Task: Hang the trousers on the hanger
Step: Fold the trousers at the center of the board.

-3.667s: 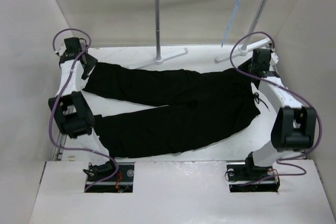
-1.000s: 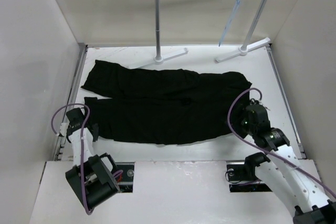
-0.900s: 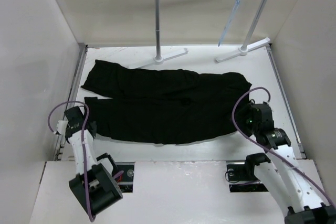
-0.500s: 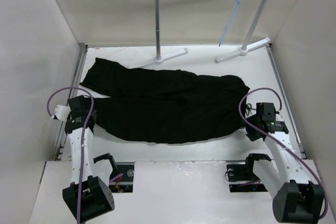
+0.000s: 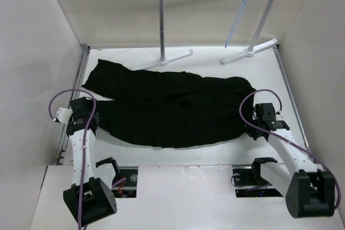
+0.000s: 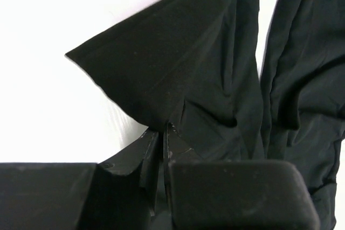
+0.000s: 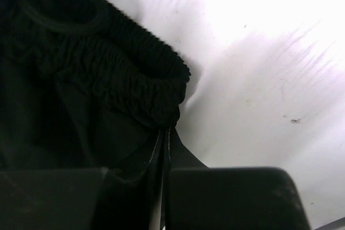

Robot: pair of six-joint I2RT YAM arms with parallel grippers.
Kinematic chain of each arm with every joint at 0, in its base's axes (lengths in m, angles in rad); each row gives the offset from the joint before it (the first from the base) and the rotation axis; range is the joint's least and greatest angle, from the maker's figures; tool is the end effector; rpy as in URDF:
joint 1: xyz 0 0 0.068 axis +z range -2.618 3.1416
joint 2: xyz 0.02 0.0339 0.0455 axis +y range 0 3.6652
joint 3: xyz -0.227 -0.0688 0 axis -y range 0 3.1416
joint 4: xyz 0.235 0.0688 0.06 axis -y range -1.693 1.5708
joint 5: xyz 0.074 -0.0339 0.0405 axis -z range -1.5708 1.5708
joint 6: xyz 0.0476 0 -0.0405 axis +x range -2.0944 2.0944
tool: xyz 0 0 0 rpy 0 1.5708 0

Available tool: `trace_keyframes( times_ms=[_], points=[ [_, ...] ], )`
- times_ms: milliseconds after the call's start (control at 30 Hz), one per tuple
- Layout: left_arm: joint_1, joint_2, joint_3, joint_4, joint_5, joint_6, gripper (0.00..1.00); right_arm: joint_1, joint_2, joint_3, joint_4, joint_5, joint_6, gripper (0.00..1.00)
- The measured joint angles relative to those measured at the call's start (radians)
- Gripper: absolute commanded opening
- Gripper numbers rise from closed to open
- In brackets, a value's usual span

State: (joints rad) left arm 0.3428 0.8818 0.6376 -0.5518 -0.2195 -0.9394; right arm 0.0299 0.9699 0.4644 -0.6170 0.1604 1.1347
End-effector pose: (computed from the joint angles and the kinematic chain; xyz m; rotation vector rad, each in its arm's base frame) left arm 0.1872 0.0778 0.2040 -1.4841 1.8128 -0.0341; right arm 0.1789 -0.0023 0.1304 1.4462 2.2527 0.1559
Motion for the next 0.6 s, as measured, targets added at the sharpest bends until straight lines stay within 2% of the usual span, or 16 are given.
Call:
trace_keyframes(
  times_ms=[167,267,433,600],
  points=[
    [0.037,-0.005,0.087,-0.051,-0.006,0.026,0.03,-0.042,-0.204,0.033,-0.066,0.005,-0.061,0.03],
    [0.039,0.002,0.186,-0.071,-0.006,0.037,0.03,-0.051,-0.248,0.1,-0.093,0.012,-0.103,0.03],
    [0.003,0.129,0.42,-0.081,-0.025,0.043,0.03,-0.047,-0.168,0.211,-0.085,0.01,-0.147,0.03],
    [-0.073,0.401,0.644,-0.035,-0.051,0.072,0.04,-0.046,0.021,0.335,-0.017,-0.003,-0.167,0.03]
  ],
)
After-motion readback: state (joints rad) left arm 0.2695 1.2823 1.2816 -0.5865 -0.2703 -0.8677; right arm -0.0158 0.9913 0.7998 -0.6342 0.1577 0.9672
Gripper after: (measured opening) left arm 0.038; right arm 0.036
